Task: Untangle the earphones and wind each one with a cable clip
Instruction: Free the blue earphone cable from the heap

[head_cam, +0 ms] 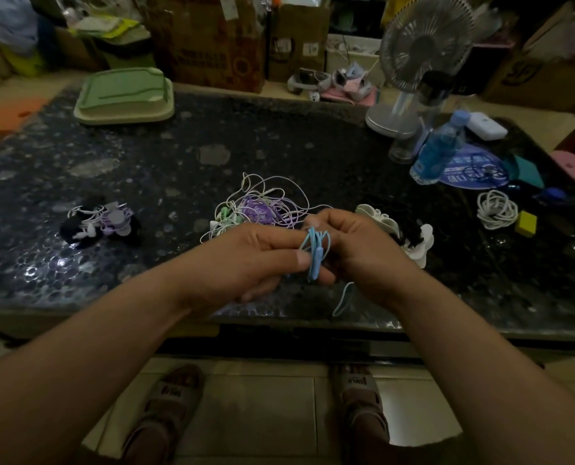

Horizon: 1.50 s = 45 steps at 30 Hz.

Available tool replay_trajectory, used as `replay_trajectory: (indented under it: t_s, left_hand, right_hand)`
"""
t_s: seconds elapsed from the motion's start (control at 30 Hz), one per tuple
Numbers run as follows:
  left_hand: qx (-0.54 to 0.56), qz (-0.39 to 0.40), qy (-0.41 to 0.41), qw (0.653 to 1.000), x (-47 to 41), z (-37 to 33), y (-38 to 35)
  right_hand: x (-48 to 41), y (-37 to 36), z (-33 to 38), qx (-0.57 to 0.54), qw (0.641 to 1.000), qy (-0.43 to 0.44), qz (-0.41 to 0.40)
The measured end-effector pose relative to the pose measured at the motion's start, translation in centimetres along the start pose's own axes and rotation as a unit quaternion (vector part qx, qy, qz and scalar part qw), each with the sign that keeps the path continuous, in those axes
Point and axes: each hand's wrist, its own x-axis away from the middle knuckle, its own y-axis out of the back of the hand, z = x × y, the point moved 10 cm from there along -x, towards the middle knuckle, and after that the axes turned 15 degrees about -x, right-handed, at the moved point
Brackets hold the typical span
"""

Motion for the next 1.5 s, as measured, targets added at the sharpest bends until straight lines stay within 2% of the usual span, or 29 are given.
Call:
replay_trajectory:
  t_s: [0.1,0.2,0.33,0.43,0.53,0.63,0.8,0.97,1.03,1.2,1.33,1.5]
  left_hand:
    - [-0.005,0.012,0.0,1.0,0.1,0.2,-0.2]
    - [0.039,0.017,-0.008,0.999,0.1,0.1,-0.1]
    - [0.09,-0.013,-0.003,0.996,0.1,0.2,1.1]
    - [0.075,-0.083,0.018,0.994,-0.1,1.4,3.0]
    - [0.037,-0.145,0.023,0.988,-0.3,1.8,4.5]
    - [0.019,-0.178,0.043,0.983,-0.4,2.4,5.1]
    - [-0.021,-0.186,0.049,0.981,-0.6,2.3,4.8]
    - [-0.203,-0.153,0.02,0.967,-0.8,1.7,4.0]
    - [-0.238,-0.135,0.023,0.962,-1.1,2.0,3.3]
    - [-0.213,-0.102,0.043,0.971,-1.8,2.8,1.3]
    - [-0.214,-0.146,0.046,0.965,-1.8,2.8,2.0]
    - [-0.192,-0.167,0.05,0.966,-1.6,2.5,1.9]
  right_hand:
    - [0.1,0.2,0.1,0.014,1.0,0.002,-0.003]
    - [0.4,-0.5,0.1,0.0,1.0,0.006,0.001]
    - [0.2,-1.0,-1.0,-0.028,0.999,-0.021,-0.001]
    - [0.2,-0.9,-1.3,0.097,0.995,-0.005,0.006]
    - [0.9,-1.7,-0.9,0.249,0.968,0.014,0.031]
    - [1.3,-2.1,-0.1,0.298,0.953,0.029,0.04]
    - [1.8,-3.2,-0.2,0.383,0.919,0.026,0.086]
    - [2.1,-1.8,2.8,0.382,0.919,0.093,0.03]
    - [2.2,-1.2,4.1,0.362,0.924,0.12,0.019]
    - [1.9,-1.2,3.9,0.326,0.938,0.114,0.039]
    - [1.8,-0.7,3.6,0.277,0.955,0.097,0.046]
    - [1.6,-0.6,3.4,0.27,0.957,0.097,0.051]
